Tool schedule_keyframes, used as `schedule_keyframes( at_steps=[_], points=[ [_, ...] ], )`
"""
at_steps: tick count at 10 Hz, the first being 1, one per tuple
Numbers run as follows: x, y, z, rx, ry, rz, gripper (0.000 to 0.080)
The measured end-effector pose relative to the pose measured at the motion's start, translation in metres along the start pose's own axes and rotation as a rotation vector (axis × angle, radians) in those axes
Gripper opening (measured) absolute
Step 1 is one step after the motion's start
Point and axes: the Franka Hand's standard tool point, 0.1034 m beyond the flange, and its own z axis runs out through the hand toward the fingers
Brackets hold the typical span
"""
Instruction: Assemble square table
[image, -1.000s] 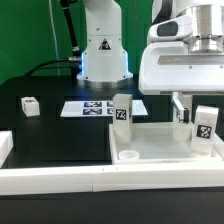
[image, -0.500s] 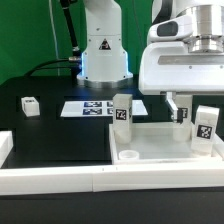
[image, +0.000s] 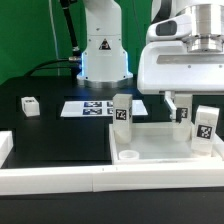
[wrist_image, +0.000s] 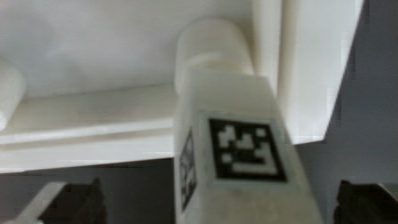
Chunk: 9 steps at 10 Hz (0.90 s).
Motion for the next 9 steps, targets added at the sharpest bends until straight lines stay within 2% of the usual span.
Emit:
schedule_keyframes(
  at_steps=[3, 9],
  points=[
    [0.017, 0.012, -0.003, -0.007, -0.037, 0.034, 0.0649],
    [0.019, 0.028, 0.002, -0.061, -0.431, 0.100, 0.0649]
  ],
)
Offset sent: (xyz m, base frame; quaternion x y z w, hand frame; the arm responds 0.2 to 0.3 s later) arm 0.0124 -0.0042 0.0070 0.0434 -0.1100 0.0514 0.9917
